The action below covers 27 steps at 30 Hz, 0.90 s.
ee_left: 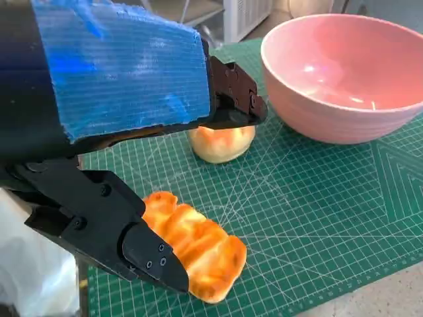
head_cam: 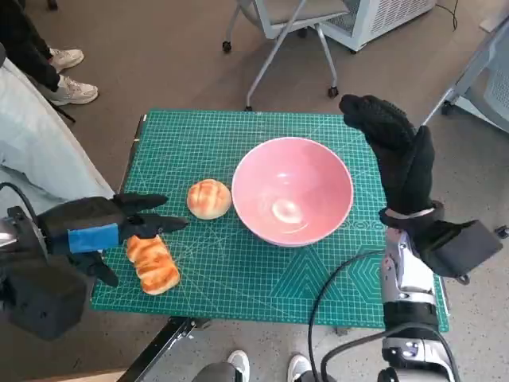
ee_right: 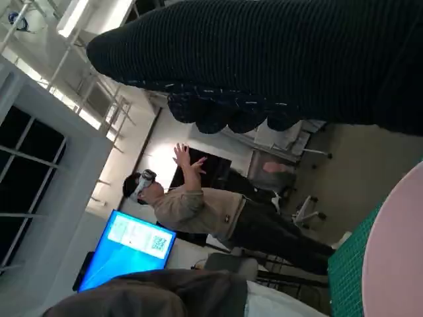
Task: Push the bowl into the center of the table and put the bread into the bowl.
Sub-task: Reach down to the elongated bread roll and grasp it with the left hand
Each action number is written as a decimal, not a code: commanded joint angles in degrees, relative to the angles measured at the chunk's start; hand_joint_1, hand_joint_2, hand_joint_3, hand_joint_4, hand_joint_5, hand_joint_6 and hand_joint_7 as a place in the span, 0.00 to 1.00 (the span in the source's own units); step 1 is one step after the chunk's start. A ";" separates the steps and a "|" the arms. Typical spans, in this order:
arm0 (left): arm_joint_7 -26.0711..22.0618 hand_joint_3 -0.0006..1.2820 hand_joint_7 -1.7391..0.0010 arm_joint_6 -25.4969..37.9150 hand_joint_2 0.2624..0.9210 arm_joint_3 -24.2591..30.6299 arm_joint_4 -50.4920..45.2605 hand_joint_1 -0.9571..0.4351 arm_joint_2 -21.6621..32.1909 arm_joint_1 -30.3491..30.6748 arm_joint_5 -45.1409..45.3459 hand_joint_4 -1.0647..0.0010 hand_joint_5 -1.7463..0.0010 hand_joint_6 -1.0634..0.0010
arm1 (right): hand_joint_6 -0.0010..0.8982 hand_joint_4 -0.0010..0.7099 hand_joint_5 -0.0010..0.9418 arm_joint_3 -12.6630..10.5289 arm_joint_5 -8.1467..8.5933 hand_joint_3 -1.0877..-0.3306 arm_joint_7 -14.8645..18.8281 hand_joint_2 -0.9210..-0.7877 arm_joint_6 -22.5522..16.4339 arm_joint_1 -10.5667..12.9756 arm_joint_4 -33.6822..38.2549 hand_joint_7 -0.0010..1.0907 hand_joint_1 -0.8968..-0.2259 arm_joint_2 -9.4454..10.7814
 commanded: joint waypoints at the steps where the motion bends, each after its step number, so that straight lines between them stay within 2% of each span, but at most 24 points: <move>1: 0.98 0.00 0.98 -2.25 0.56 -1.40 1.40 0.71 -0.63 -0.09 2.80 0.94 1.00 0.77 | 0.04 0.24 0.00 0.28 -0.39 0.37 0.37 0.00 1.10 1.36 0.04 0.53 0.28 -0.45; 13: 5.38 0.00 0.98 -10.81 0.55 -5.55 8.93 0.64 -2.89 -2.47 10.10 0.88 0.99 0.74 | 0.04 0.24 0.00 0.29 -0.17 0.37 0.49 0.00 1.48 1.61 -0.27 0.53 0.27 -0.79; 27: 7.38 0.01 0.99 -14.48 0.60 -11.26 19.05 0.67 -7.02 -6.47 14.92 0.80 0.99 0.70 | 0.04 0.24 0.00 0.20 -0.13 0.37 0.40 0.00 0.81 1.93 0.27 0.53 0.28 -0.60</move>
